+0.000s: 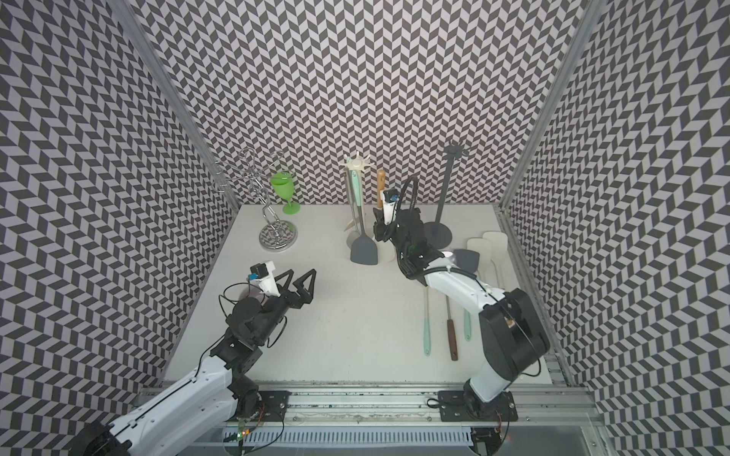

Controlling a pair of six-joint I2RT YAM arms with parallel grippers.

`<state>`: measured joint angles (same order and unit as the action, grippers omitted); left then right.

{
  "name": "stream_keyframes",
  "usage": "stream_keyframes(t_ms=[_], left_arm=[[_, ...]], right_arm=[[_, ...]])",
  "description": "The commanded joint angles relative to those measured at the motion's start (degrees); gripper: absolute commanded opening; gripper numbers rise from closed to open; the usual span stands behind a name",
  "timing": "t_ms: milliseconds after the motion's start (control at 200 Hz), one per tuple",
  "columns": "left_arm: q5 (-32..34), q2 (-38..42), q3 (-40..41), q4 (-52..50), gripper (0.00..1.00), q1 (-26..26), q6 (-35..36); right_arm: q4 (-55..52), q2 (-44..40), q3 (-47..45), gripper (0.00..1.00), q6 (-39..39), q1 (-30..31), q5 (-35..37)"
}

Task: Take the spatula off the kitchen utensil rack
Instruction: Take off the spatula from the rack, then place the spatula at the center of the board.

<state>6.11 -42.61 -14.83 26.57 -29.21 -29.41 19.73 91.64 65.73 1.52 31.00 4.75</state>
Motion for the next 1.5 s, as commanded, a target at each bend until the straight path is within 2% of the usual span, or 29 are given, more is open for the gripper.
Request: stream_keyframes(t_ms=[0, 100, 290, 461, 601, 711, 896, 1327, 1492], left_arm=[[-0.87, 0.77, 0.5, 1.33, 1.0, 0.13, 0.41], [-1.4, 0.53, 0.76, 1.84, 1.0, 0.1, 0.38], [-3.22, -0.84, 1.16, 3.27, 1.0, 0.03, -0.19], [-5.3, -4.11, 1.22, 4.87, 1.0, -0.12, -1.38], [-5.04, -5.73, -0.41, 4.69, 1.0, -3.57, -0.32], [-5.64, -5.99, -0.72, 4.83, 1.0, -4.29, -0.66], [-5.91, -6.28, -1.24, 5.02, 1.0, -5.33, -0.88], [-9.87, -7.75, -3.87, 4.61, 1.0, -7.24, -2.27], [-8.6, -7.67, -4.39, 5.53, 1.0, -10.69, -0.85]], right_arm=[[4.99, -4.42, -1.84, 0.0, 0.24, 0.29, 4.53], [2.97, -6.91, -3.8, 0.0, 0.72, 0.28, 7.14], [0.25, -13.73, -8.95, 0.0, 1.48, 0.3, 7.49], [-6.05, -19.35, -10.38, 0.0, 3.04, 0.29, 2.64], [-10.85, -24.66, -12.51, 0.0, 6.41, 0.36, -0.06], [-13.73, -28.03, -14.08, 0.0, 7.95, 0.42, -0.62], [-21.24, -31.25, -13.9, 0.0, 9.96, 0.38, -1.66], [-31.0, -36.86, -13.84, 0.0, 11.14, 0.46, -1.19], [-32.38, -38.85, -14.28, 0.0, 12.34, 0.46, -2.74]])
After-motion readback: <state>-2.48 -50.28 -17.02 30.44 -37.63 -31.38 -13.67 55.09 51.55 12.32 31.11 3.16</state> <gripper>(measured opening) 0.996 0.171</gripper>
